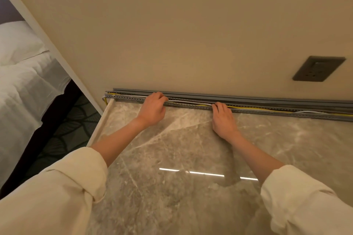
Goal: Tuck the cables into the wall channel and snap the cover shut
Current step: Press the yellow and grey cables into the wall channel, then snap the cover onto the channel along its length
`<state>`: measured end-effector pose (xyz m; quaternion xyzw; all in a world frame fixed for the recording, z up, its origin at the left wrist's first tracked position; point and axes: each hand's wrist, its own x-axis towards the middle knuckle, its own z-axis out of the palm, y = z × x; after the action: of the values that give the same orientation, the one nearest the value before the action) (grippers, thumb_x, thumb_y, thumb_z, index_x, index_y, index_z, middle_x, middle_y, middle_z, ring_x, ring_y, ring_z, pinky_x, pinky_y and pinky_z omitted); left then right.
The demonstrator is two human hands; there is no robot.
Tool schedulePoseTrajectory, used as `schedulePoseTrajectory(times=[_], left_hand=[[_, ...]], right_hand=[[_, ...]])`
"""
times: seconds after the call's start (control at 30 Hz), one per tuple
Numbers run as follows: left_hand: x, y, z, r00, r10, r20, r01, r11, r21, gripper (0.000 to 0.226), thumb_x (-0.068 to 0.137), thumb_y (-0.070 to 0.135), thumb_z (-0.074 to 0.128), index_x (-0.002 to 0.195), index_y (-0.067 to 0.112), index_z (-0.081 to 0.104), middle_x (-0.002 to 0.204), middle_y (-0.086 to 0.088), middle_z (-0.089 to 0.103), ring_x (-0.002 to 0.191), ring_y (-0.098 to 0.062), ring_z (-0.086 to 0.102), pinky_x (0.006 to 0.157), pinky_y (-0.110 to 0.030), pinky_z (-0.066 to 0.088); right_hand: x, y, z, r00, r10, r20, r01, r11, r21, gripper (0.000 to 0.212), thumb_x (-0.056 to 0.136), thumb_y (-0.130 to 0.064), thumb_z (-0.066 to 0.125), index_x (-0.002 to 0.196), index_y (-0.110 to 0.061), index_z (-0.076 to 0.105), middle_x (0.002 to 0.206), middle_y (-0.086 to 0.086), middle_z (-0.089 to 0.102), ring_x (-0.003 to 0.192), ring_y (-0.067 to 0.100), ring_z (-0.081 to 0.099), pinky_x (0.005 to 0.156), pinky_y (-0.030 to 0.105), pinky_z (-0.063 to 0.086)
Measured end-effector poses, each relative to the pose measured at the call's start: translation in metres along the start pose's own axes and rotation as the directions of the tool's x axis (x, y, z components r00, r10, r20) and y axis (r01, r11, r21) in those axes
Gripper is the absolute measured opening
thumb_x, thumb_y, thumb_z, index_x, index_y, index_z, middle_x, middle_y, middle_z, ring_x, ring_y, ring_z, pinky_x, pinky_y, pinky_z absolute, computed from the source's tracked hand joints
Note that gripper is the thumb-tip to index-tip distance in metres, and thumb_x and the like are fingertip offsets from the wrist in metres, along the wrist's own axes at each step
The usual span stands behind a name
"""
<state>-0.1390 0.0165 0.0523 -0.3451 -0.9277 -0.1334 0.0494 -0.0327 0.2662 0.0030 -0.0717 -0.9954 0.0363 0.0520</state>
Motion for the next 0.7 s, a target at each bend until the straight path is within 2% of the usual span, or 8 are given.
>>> schedulePoseTrajectory(times=[0.13, 0.2, 0.27, 0.43, 0.6, 0.7], left_hand=[[0.009, 0.024, 0.004, 1.000, 0.000, 0.017, 0.000, 1.000, -0.014, 0.035, 0.083, 0.005, 0.052, 0.118, 0.001, 0.057, 0.117, -0.019, 0.058, 0.110, -0.036, 0.053, 0.096, -0.043, 0.043], [0.014, 0.035, 0.007, 0.999, -0.012, 0.040, 0.012, 1.000, -0.020, 0.036, 0.083, 0.006, 0.052, 0.119, 0.002, 0.057, 0.117, -0.019, 0.058, 0.111, -0.036, 0.052, 0.096, -0.043, 0.042], [0.020, 0.050, 0.011, 0.998, -0.024, 0.055, 0.026, 0.999, -0.040, 0.037, 0.083, 0.005, 0.052, 0.119, 0.002, 0.057, 0.117, -0.020, 0.058, 0.111, -0.036, 0.052, 0.095, -0.043, 0.042], [0.039, 0.098, 0.025, 0.996, -0.010, 0.091, 0.017, 0.997, -0.074, 0.038, 0.083, 0.007, 0.053, 0.121, 0.002, 0.055, 0.120, -0.019, 0.058, 0.114, -0.035, 0.052, 0.097, -0.042, 0.042], [0.063, 0.153, 0.042, 0.988, 0.048, 0.144, -0.037, 0.996, -0.076, 0.046, 0.082, 0.006, 0.053, 0.127, 0.001, 0.050, 0.127, -0.019, 0.055, 0.118, -0.035, 0.051, 0.099, -0.042, 0.042], [0.077, 0.184, 0.054, 0.978, 0.073, 0.195, -0.060, 0.996, -0.072, 0.051, 0.081, 0.008, 0.054, 0.131, 0.002, 0.045, 0.131, -0.019, 0.053, 0.121, -0.034, 0.049, 0.101, -0.042, 0.041]], right_hand=[[0.011, 0.013, -0.012, 0.996, -0.072, 0.056, 0.073, 0.997, -0.016, 0.048, 0.083, -0.013, 0.057, 0.129, -0.006, 0.047, 0.130, 0.013, 0.045, 0.121, 0.030, 0.040, 0.102, 0.040, 0.036], [0.013, 0.025, -0.019, 0.988, -0.133, 0.075, 0.137, 0.989, -0.052, 0.046, 0.082, -0.014, 0.057, 0.127, -0.005, 0.049, 0.128, 0.014, 0.044, 0.119, 0.031, 0.040, 0.098, 0.040, 0.037], [0.003, 0.044, -0.023, 0.989, -0.132, 0.060, 0.136, 0.989, -0.062, 0.044, 0.082, -0.011, 0.057, 0.124, -0.003, 0.048, 0.126, 0.016, 0.045, 0.117, 0.032, 0.041, 0.096, 0.040, 0.038], [-0.044, 0.110, -0.024, 0.998, -0.016, 0.065, 0.019, 0.999, -0.046, 0.063, 0.079, -0.009, 0.062, 0.135, -0.002, 0.035, 0.133, 0.021, 0.041, 0.123, 0.036, 0.039, 0.105, 0.042, 0.035], [-0.074, 0.188, -0.036, 0.990, 0.120, 0.070, -0.116, 0.991, -0.061, 0.070, 0.078, -0.008, 0.060, 0.141, -0.002, 0.028, 0.140, 0.022, 0.036, 0.129, 0.036, 0.035, 0.107, 0.042, 0.033], [-0.083, 0.229, -0.046, 0.968, 0.242, 0.065, -0.241, 0.970, -0.013, 0.076, 0.080, -0.006, 0.062, 0.144, -0.004, 0.022, 0.147, 0.019, 0.028, 0.137, 0.034, 0.027, 0.112, 0.043, 0.028]])
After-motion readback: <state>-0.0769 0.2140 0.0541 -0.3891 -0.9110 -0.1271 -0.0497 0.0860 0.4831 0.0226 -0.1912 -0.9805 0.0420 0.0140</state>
